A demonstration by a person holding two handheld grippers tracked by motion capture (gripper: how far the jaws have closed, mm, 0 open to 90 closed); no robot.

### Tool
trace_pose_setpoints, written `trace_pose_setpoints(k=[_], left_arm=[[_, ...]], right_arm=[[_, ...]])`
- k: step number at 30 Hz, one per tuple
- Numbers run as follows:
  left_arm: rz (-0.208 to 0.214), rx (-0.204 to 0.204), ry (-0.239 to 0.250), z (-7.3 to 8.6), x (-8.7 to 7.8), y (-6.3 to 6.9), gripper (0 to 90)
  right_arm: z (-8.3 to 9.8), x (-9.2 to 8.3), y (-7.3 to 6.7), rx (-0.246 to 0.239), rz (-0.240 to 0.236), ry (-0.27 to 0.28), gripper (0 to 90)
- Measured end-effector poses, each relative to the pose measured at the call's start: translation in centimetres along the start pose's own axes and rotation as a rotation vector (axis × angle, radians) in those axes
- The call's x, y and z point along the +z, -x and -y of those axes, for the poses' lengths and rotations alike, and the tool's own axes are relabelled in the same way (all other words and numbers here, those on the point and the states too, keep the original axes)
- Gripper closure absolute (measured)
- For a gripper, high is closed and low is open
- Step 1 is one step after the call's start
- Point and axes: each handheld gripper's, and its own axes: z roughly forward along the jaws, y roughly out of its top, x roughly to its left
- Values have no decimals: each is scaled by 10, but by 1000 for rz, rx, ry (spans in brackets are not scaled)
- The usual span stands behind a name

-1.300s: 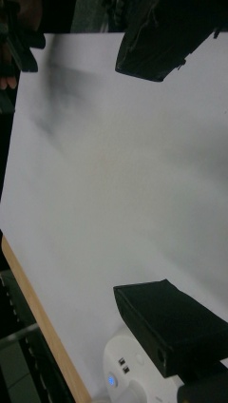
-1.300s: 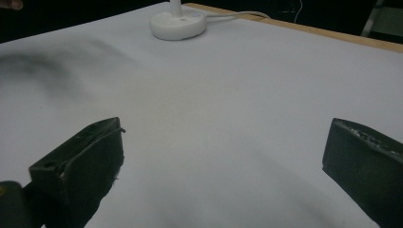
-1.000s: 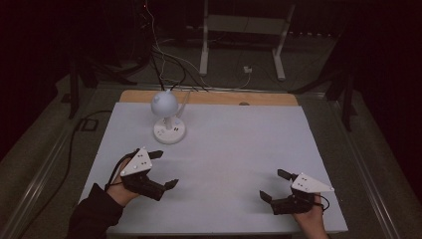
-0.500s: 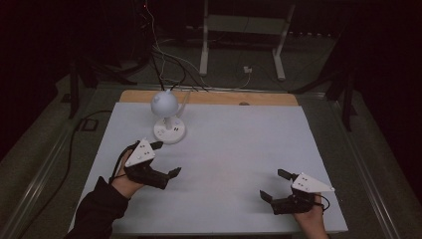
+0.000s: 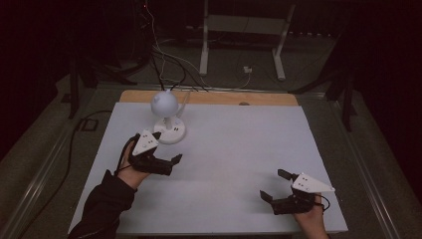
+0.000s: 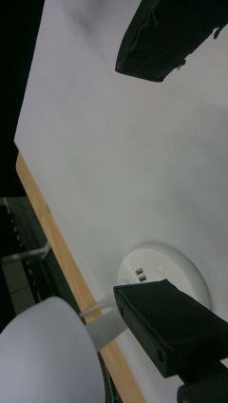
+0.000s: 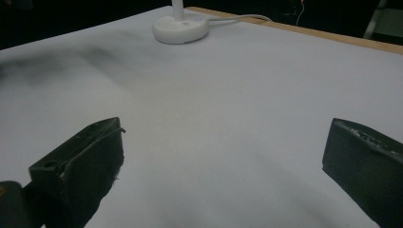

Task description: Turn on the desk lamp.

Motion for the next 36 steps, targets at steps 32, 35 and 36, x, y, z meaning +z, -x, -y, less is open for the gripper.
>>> trace_pose_setpoints(k=[32,35,36], left_arm=[[-160,-156,-41,-6,47,-15,3],[-179,-181,-38,-5,53,-18,4],[-189,-188,-44,-4,54,-19,4]], right_arm=[[0,-1,1,10,-4,4,0],[0,-1,0,9,-5,3,0],[0,-1,1,11,-6,5,0]])
